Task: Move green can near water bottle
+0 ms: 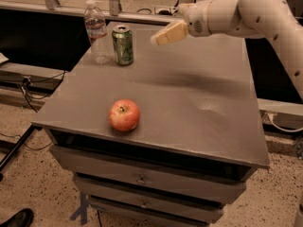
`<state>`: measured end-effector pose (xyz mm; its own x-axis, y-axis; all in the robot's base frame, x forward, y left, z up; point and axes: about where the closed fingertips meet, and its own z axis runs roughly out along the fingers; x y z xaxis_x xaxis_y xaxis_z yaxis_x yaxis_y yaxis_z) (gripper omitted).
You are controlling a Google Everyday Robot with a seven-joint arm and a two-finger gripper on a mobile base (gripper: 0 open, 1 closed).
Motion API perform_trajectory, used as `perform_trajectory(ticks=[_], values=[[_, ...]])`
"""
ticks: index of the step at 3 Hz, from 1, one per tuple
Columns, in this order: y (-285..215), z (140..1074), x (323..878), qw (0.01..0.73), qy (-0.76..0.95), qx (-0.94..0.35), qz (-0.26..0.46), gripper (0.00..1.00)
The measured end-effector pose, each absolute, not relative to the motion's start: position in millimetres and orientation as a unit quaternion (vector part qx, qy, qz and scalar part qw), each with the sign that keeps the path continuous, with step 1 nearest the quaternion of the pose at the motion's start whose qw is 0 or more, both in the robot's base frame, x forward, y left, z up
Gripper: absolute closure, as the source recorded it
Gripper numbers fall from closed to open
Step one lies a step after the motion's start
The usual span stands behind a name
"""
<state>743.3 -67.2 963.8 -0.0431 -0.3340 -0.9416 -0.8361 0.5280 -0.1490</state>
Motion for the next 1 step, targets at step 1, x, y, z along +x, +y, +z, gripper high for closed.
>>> perform_trajectory(ticks=[1], values=[[-61.7,961.9,743.9,0.542,0.683,-0.43,0.234,0.0]])
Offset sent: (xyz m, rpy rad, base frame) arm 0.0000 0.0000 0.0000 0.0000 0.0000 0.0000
